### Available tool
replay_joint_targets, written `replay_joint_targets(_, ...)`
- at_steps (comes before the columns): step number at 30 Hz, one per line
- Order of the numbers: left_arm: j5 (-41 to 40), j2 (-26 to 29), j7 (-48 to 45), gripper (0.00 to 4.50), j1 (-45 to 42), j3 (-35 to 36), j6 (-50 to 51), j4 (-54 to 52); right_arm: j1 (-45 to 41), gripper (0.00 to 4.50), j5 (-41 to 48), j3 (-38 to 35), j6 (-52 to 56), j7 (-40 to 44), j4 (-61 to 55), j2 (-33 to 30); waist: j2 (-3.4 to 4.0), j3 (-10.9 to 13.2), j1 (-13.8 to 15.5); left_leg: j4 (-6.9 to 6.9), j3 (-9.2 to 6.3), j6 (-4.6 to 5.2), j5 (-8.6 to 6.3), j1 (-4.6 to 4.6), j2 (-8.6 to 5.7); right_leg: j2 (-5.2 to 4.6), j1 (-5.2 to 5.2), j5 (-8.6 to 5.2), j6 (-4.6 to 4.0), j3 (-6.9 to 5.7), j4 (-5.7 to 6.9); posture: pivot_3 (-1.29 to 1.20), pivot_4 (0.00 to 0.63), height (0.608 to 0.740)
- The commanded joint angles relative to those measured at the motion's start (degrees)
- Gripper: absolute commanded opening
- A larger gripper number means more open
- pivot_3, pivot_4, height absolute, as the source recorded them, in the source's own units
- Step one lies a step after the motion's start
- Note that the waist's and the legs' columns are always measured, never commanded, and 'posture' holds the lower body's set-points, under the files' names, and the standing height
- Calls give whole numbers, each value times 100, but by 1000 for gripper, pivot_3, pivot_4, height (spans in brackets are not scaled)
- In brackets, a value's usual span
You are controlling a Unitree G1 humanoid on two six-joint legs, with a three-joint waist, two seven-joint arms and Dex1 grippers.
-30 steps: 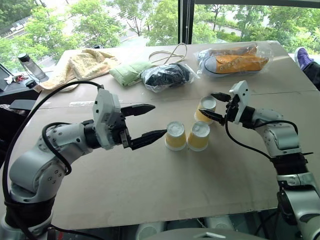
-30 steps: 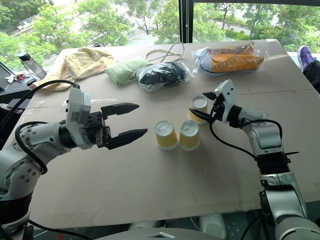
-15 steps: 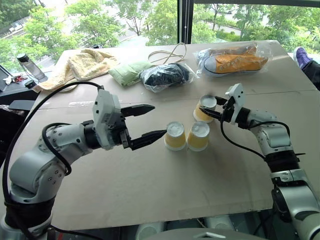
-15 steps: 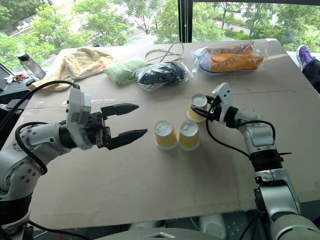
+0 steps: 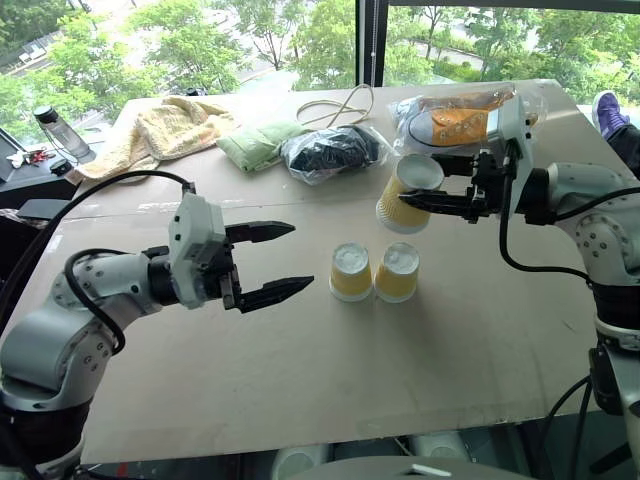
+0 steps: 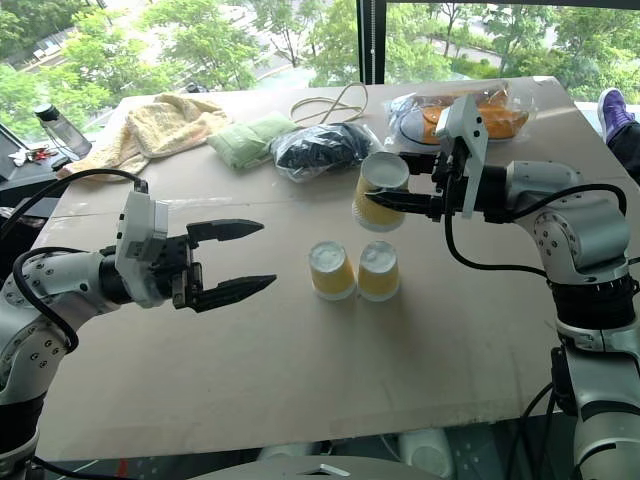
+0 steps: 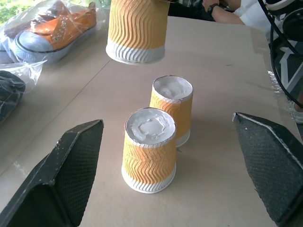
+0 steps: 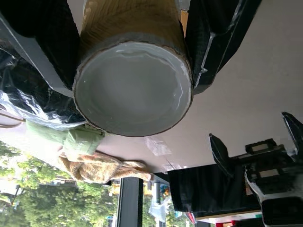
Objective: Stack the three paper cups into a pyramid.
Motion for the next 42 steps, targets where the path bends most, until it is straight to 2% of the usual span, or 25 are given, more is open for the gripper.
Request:
replay_joint_targets(1, -12, 65, -105, 4500, -106, 133, -140, -36, -57, 2208, 274, 74, 303, 61, -458, -66, 0, 0, 3, 0, 0, 0, 0, 0, 0, -1, 0, 0, 0, 0, 0, 0, 150, 740)
replay_joint_targets(15, -30, -12, -104, 4500, -149, 91, -130, -78, 85, 2208, -131, 647, 103, -95, -533, 143, -1, 0, -3, 2, 1, -13, 8, -16, -2, -2, -19, 0, 1, 1, 6, 0, 150, 740)
replay_joint_targets(23, -17, -39, -57, 4500, -91, 94, -128, -121, 102, 2208, -276, 659, 20, -29, -369, 163, -1, 0, -5, 8, 1, -15, 9, -39, -2, -2, -40, 1, 1, -1, 6, 0, 150, 740)
replay_joint_targets(24, -14, -40, -55, 4500, -89, 93, -131, -122, 106, 3218, -262, 658, 35, -11, -373, 158, -1, 0, -5, 8, 1, -15, 9, -40, -2, -1, -42, 1, 1, -2, 6, 0, 150, 740)
replay_joint_targets(27, -3, -35, -60, 4500, -74, 98, -138, -120, 122, 4468, -221, 633, 84, 11, -397, 145, -1, 0, -5, 7, 0, -15, 9, -42, -2, -1, -44, 1, 1, -2, 6, 0, 150, 740)
replay_joint_targets(35, 25, -33, -88, 4500, -81, 86, -165, -89, 158, 4468, 7, 461, 211, 46, -499, 58, -1, 0, -5, 8, 0, -15, 9, -42, -2, -1, -44, 1, 1, -2, 7, 0, 150, 740)
replay_joint_targets(42, 20, -150, -40, 4500, 121, 79, -190, -122, 618, 4468, 474, -190, 447, 299, -709, -641, -1, 0, 22, 10, -1, -14, 8, -48, -3, -3, -44, 1, 1, -5, 4, 0, 150, 740)
